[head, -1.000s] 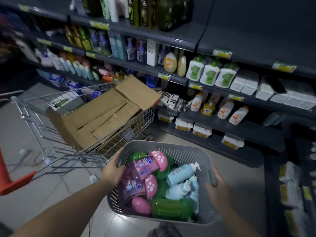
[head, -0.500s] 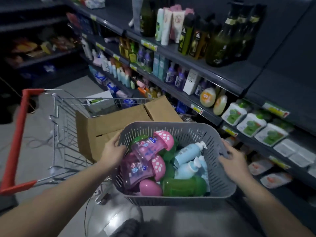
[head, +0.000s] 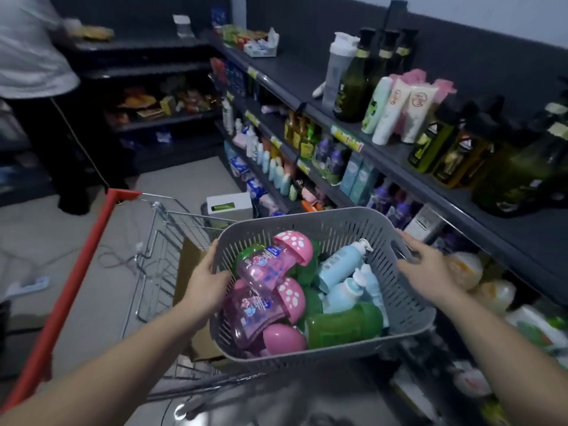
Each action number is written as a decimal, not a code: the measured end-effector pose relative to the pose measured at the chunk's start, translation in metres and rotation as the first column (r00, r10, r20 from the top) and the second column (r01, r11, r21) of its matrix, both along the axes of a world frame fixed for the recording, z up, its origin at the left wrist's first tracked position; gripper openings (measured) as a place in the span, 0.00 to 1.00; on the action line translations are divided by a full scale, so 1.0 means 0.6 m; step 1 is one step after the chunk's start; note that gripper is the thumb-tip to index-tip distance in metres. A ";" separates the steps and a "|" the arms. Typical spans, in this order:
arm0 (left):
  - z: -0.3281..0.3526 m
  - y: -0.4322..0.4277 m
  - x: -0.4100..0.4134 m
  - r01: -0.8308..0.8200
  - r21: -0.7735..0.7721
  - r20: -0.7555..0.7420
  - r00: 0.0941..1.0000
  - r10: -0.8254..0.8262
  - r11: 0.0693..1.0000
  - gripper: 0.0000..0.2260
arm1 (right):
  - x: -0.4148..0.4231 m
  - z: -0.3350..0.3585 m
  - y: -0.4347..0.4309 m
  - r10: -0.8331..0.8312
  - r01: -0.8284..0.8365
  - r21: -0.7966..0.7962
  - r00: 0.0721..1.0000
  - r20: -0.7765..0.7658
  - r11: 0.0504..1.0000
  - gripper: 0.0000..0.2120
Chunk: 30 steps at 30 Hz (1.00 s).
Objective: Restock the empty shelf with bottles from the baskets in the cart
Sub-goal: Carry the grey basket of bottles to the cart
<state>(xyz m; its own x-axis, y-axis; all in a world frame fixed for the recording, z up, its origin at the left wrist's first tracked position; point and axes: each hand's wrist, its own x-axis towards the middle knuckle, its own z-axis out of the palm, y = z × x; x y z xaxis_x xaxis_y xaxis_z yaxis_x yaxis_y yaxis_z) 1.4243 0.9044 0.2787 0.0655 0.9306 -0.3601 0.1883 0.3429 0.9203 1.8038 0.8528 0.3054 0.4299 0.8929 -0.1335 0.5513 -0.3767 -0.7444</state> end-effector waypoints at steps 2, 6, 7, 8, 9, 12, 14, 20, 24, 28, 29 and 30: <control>-0.017 0.016 -0.012 -0.070 -0.007 -0.032 0.997 0.070 0.998 0.34 | -0.002 -0.016 0.064 0.079 -0.079 -0.035 0.997 -0.006 0.996 0.29; -0.052 0.036 -0.025 -0.233 -0.043 -0.043 0.972 0.232 0.971 0.36 | -0.016 -0.054 0.196 0.253 -0.256 -0.078 0.966 -0.045 0.963 0.27; -0.060 0.037 -0.026 -0.265 -0.051 -0.032 0.964 0.263 0.963 0.36 | -0.023 -0.065 0.226 0.303 -0.306 -0.081 0.951 -0.056 0.948 0.27; -0.067 0.035 -0.025 -0.307 -0.055 -0.046 0.951 0.304 0.950 0.35 | -0.031 -0.076 0.256 0.352 -0.357 -0.085 0.934 -0.064 0.930 0.28; -0.072 0.033 -0.023 -0.353 -0.047 -0.074 0.934 0.349 0.934 0.34 | -0.039 -0.086 0.286 0.410 -0.415 -0.092 0.910 -0.065 0.905 0.30; -0.096 0.023 -0.013 -0.504 -0.045 -0.070 0.863 0.500 0.863 0.34 | -0.067 -0.113 0.374 0.546 -0.552 -0.127 0.834 -0.081 0.824 0.31; -0.114 0.012 0.000 -0.600 -0.030 -0.071 0.799 0.597 0.800 0.34 | -0.093 -0.129 0.428 0.641 -0.641 -0.149 0.765 -0.054 0.753 0.31; -0.173 -0.041 0.049 -0.840 -0.031 -0.011 0.542 0.841 0.541 0.34 | -0.195 -0.167 0.535 0.866 -0.842 -0.218 0.498 0.041 0.494 0.31; -0.199 -0.064 0.075 -0.909 -0.080 0.000 0.411 0.912 0.410 0.34 | -0.257 -0.202 0.578 0.944 -0.913 -0.237 0.321 0.081 0.331 0.34; -0.213 -0.073 0.079 -0.944 -0.100 0.002 0.316 0.949 0.315 0.37 | -0.318 -0.214 0.596 0.967 -0.939 -0.232 0.242 0.081 0.254 0.32; -0.214 -0.073 0.079 -0.951 -0.087 0.004 0.297 0.955 0.296 0.37 | -0.330 -0.217 0.601 0.971 -0.943 -0.233 0.226 0.072 0.237 0.32; -0.216 -0.072 0.078 -0.956 -0.085 0.007 0.280 0.960 0.279 0.37 | -0.340 -0.222 0.608 0.975 -0.946 -0.237 0.209 0.073 0.221 0.32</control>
<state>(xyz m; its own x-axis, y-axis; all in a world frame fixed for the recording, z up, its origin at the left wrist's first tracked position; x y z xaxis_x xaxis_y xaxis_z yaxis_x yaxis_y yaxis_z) 1.4713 0.8612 0.1491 -0.8414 0.3167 -0.4379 -0.3526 0.2924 0.8889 1.6000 1.2175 0.1722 -0.7219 0.6191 -0.3092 0.6557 0.4692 -0.5915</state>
